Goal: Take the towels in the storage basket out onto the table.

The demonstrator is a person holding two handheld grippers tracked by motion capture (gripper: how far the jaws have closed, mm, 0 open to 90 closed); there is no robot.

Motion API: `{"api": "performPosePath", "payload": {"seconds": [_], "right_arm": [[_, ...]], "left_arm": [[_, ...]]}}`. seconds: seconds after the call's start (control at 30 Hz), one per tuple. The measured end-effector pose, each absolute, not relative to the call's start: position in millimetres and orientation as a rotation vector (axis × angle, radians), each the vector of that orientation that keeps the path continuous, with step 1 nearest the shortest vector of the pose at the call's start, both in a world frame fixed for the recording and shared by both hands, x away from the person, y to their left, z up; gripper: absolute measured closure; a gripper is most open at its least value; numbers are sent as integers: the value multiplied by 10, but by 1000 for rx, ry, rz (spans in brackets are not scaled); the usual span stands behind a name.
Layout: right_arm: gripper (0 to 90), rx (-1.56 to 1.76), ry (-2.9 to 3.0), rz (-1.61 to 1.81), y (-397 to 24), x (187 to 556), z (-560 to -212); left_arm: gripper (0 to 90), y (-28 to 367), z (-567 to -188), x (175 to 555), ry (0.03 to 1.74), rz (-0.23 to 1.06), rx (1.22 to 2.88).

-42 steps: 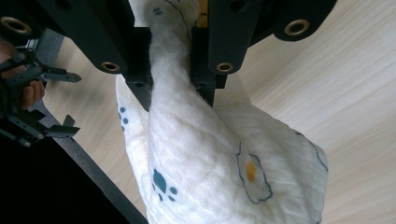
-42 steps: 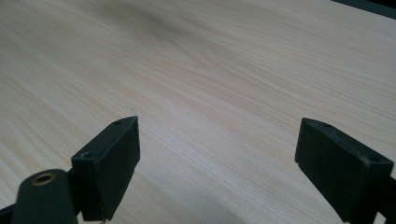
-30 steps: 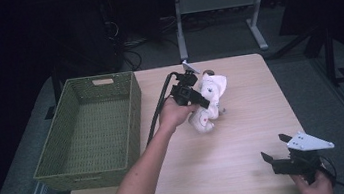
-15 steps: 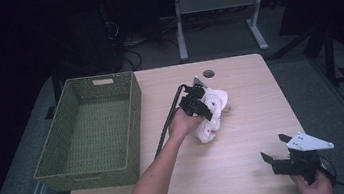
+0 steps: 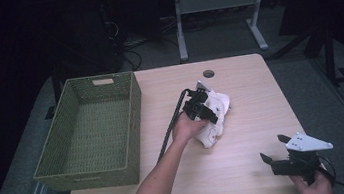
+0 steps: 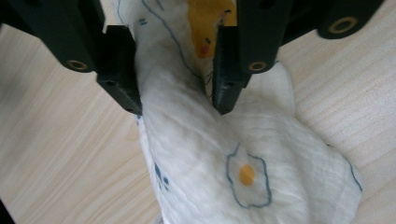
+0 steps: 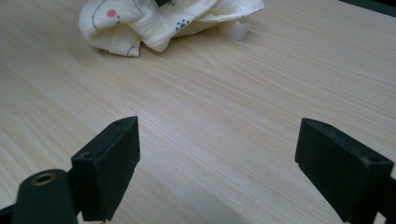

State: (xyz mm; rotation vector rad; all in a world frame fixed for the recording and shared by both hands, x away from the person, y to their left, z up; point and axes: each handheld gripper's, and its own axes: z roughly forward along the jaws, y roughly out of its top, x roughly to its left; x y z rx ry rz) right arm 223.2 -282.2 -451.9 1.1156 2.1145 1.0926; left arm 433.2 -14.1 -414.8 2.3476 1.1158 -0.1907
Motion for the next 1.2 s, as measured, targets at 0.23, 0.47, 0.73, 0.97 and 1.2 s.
{"api": "performPosePath", "payload": {"seconds": [0.23, 0.47, 0.73, 0.97, 1.2], "right_arm": [[136, 1115, 2117, 1087, -2808, 2240, -4523], [136, 1117, 2120, 1086, -2814, 2247, -4527], [136, 1118, 2119, 1083, -2835, 2249, -4532], [136, 1130, 2112, 1078, -2851, 2262, -4537], [136, 1143, 2111, 1060, -2832, 2291, -4549]], "left_arm": [[458, -126, -4062, 4288, 1079, -180, 2338], [416, -69, -4001, 4225, 1051, -166, 2316], [399, 46, -3906, 4142, 1024, -171, 2251], [380, 171, -3851, 4062, 1001, -146, 2232], [352, 295, -3869, 4029, 1000, -140, 2213]]}}
